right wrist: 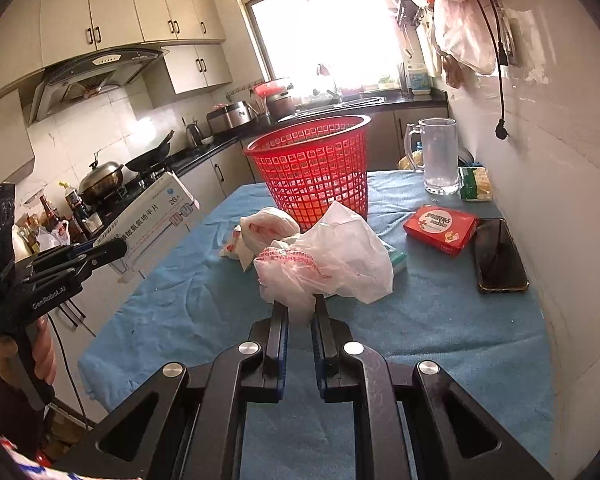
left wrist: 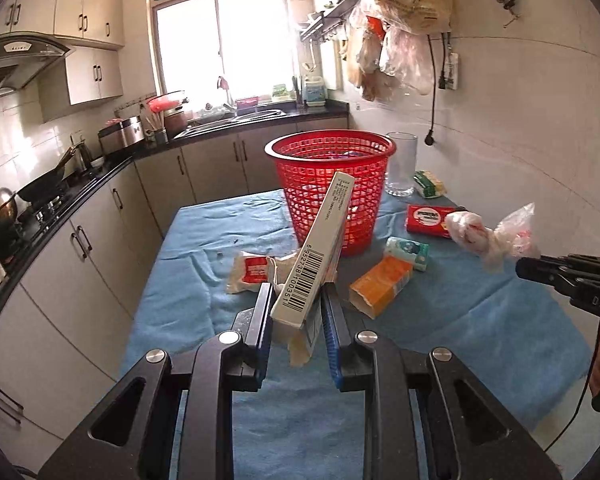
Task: Collect trash
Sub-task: 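Lift and carry the white box and plastic bag over the red basket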
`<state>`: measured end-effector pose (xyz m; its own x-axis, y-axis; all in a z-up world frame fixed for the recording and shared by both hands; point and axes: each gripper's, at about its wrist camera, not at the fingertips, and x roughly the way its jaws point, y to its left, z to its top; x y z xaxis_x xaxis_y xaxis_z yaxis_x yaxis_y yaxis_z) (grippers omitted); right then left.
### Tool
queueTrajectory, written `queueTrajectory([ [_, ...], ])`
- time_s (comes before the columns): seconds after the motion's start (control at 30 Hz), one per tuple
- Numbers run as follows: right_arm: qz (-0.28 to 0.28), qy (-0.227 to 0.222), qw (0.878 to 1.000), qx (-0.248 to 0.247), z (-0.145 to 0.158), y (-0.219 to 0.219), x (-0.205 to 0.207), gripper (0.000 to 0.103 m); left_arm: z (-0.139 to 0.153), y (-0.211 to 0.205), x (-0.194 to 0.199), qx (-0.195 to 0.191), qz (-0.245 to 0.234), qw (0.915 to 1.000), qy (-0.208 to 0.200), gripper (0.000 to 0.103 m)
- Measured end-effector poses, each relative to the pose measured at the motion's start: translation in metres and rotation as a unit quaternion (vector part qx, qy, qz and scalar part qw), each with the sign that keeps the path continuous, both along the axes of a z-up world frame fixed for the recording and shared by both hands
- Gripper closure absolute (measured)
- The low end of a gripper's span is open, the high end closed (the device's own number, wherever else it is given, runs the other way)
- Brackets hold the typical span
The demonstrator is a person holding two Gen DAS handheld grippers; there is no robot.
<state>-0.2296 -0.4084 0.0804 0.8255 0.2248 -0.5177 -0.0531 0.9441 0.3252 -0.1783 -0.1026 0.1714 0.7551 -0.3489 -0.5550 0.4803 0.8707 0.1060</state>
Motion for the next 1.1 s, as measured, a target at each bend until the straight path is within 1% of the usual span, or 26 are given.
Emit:
queueTrajectory([
  [0.4,-0.003,-0.004,1.0,0.008,0.007,-0.002,0.016,0.091,0.001,-0.003,0.03,0.023,0.032,0.9992,0.0,0.081],
  [0.77,-0.001,-0.004,1.0,0.011,0.016,-0.006,0.043,0.091,0.007,-0.012,0.055,0.04,0.043,0.9983,-0.006,0.081],
  [0.93,0.001,-0.012,1.0,0.01,0.025,-0.009,0.055,0.091,0.015,-0.023,0.065,0.044,0.042,0.998,-0.015,0.081],
  [1.1,0.0,-0.023,1.0,0.01,0.038,-0.013,0.069,0.091,0.034,-0.031,0.077,0.033,0.033,0.9987,-0.023,0.081],
])
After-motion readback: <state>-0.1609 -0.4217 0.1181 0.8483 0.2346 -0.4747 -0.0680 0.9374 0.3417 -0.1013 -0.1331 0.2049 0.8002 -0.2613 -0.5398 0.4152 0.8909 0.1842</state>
